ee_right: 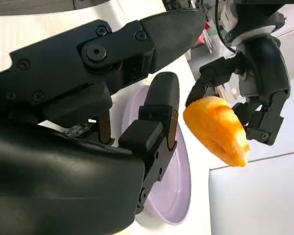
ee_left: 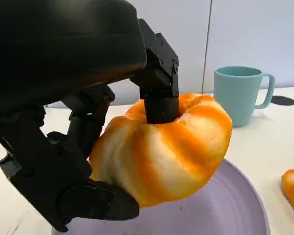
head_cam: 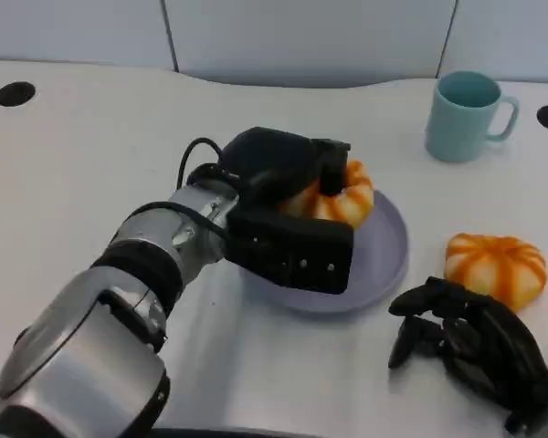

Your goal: Grasp the bread from the table and place it into the plate.

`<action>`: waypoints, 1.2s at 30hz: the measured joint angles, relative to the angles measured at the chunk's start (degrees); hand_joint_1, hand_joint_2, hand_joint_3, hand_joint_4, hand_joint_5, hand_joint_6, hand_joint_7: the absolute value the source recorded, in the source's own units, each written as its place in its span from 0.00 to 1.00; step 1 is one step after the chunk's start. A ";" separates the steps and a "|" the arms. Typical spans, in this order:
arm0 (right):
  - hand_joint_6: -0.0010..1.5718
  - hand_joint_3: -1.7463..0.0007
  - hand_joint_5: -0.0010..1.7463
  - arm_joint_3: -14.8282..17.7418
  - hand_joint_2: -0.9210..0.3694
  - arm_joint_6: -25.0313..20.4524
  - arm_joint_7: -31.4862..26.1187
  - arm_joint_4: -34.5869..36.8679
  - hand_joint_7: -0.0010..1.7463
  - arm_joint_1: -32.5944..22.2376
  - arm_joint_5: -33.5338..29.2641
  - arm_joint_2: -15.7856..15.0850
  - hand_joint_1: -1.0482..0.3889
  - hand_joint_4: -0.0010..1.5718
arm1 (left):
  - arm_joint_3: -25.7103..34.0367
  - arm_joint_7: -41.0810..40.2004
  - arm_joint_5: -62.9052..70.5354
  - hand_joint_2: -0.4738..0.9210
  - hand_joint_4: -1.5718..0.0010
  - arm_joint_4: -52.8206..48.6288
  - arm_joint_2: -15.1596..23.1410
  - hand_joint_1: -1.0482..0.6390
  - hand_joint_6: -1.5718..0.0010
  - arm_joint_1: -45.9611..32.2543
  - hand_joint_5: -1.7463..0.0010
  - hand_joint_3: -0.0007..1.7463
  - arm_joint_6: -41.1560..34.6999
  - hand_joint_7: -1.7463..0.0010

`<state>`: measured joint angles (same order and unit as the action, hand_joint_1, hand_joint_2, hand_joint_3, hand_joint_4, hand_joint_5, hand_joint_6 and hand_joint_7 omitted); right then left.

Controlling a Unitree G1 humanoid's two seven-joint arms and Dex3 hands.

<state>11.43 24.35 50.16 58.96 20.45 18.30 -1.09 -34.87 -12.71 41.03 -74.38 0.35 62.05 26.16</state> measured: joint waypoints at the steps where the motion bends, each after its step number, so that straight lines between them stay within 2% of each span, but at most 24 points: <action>1: 0.50 0.96 0.83 -0.02 0.00 0.01 -0.01 -0.02 0.49 -0.01 0.00 0.02 0.40 0.42 | 0.03 0.70 -0.07 0.96 0.78 0.00 0.01 0.25 0.78 0.00 0.11 0.04 0.13 0.24; 2: 0.50 0.96 0.83 -0.03 0.00 -0.05 -0.04 -0.07 0.49 -0.03 0.00 0.05 0.40 0.42 | 0.04 1.39 -0.09 0.98 0.81 0.00 0.02 0.22 0.79 0.00 0.16 0.02 0.17 0.30; 3: 0.50 0.97 0.83 -0.05 0.00 -0.14 -0.12 -0.18 0.49 -0.07 0.01 0.08 0.40 0.42 | 0.03 2.20 -0.08 0.98 0.82 0.00 0.07 0.21 0.78 0.01 0.17 0.01 0.27 0.33; 5: 0.49 0.96 0.83 -0.08 0.00 -0.21 -0.27 -0.37 0.49 -0.16 0.00 0.12 0.39 0.42 | 0.01 3.59 -0.08 1.00 0.85 0.00 0.20 0.17 0.75 0.01 0.31 0.02 0.50 0.47; 8: 0.50 0.96 0.82 -0.12 0.00 -0.28 -0.38 -0.50 0.49 -0.21 -0.03 0.12 0.39 0.43 | -0.21 5.46 0.02 1.00 0.88 0.00 0.47 0.13 0.74 0.01 0.39 0.03 0.55 0.53; 13: 0.49 0.96 0.82 -0.26 0.00 -0.17 -0.91 -0.97 0.49 -0.46 -0.16 0.18 0.40 0.42 | -0.45 7.79 0.07 1.00 0.92 0.01 0.55 0.11 0.75 0.05 0.40 0.05 0.19 0.54; 19: 0.49 0.96 0.82 -0.22 0.00 0.24 -0.84 -0.78 0.49 -0.45 -0.14 0.24 0.40 0.43 | -0.50 10.01 0.03 1.00 0.99 0.05 0.55 0.11 0.77 0.12 0.35 0.02 -0.29 0.52; 28: 0.49 0.96 0.83 -0.25 0.00 0.51 -1.03 -0.72 0.50 -0.44 -0.27 0.35 0.38 0.43 | -0.19 11.87 -0.05 1.00 1.00 0.30 0.87 0.10 0.81 0.22 0.35 0.04 -1.00 0.51; 34: 0.48 0.97 0.83 -0.37 0.00 -0.12 -1.79 -1.44 0.50 -0.54 -0.69 0.37 0.39 0.42 | 2.43 11.86 -2.49 1.00 1.00 1.94 2.99 0.12 0.85 0.24 0.33 0.04 0.28 0.52; 36: 0.48 0.96 0.83 -0.36 0.00 -0.79 -1.80 -1.77 0.51 -0.54 -0.65 0.37 0.39 0.42 | 3.03 11.86 -3.09 1.00 1.00 2.52 3.86 0.13 0.88 0.23 0.33 0.05 0.91 0.48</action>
<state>11.08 23.57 48.35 57.19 19.91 17.64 -0.72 -31.84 -0.86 37.94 -71.86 4.21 62.29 27.07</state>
